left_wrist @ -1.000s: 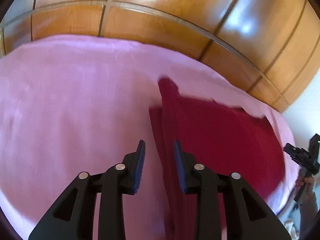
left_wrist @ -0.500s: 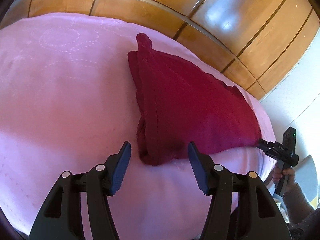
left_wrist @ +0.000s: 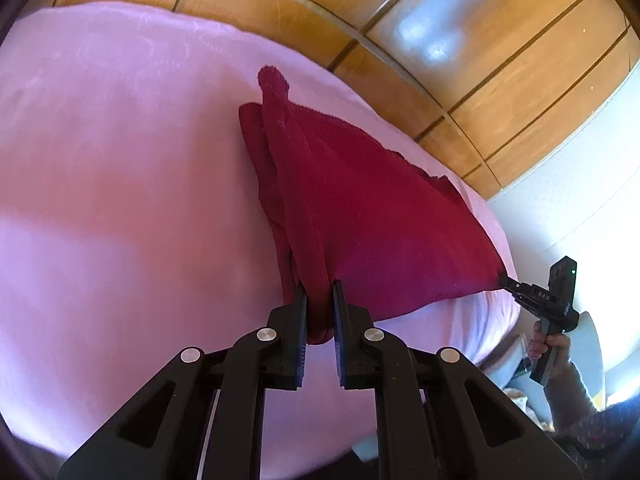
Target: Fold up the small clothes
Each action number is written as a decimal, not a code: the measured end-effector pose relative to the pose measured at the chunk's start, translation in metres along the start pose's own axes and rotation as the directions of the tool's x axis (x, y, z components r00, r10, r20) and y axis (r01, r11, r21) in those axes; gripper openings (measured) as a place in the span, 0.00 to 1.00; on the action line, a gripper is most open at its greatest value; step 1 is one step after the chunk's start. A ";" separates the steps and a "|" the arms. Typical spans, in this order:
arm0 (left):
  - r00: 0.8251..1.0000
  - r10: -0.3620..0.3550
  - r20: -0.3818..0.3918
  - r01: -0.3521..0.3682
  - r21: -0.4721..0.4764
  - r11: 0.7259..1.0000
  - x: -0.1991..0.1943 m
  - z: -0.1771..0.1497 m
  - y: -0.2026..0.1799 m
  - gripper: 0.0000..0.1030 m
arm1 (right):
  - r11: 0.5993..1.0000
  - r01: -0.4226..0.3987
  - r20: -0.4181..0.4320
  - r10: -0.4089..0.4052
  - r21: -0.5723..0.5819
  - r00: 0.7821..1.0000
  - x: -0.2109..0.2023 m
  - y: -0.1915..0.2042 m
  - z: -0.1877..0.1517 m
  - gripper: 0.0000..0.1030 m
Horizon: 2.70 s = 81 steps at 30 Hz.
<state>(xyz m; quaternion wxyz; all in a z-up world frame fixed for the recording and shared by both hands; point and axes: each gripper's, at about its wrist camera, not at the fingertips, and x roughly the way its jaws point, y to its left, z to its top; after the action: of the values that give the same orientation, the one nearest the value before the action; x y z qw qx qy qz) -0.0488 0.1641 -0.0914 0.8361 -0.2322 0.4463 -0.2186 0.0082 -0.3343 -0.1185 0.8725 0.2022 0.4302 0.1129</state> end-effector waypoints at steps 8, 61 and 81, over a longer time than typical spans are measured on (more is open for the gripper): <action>0.999 0.050 -0.003 -0.051 -0.048 0.998 -0.012 -0.022 0.002 0.08 | 0.999 -0.004 -0.079 0.007 0.034 0.997 -0.001 -0.012 -0.029 0.12; 0.900 0.428 0.086 -0.435 0.106 0.894 0.109 0.140 0.010 0.06 | 0.968 0.219 0.161 -0.236 0.119 0.958 0.107 -0.015 0.147 0.22; 0.871 0.455 0.184 -0.487 0.214 0.847 0.086 0.050 -0.065 0.42 | 0.988 0.155 0.070 -0.157 0.025 0.985 0.125 0.017 0.103 0.72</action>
<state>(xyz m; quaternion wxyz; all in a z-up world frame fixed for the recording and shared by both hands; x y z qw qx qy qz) 0.0270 0.0727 -0.0843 0.9133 -0.0200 0.4041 -0.0468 0.1648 -0.2989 -0.1424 0.8915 0.1804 0.4143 0.0326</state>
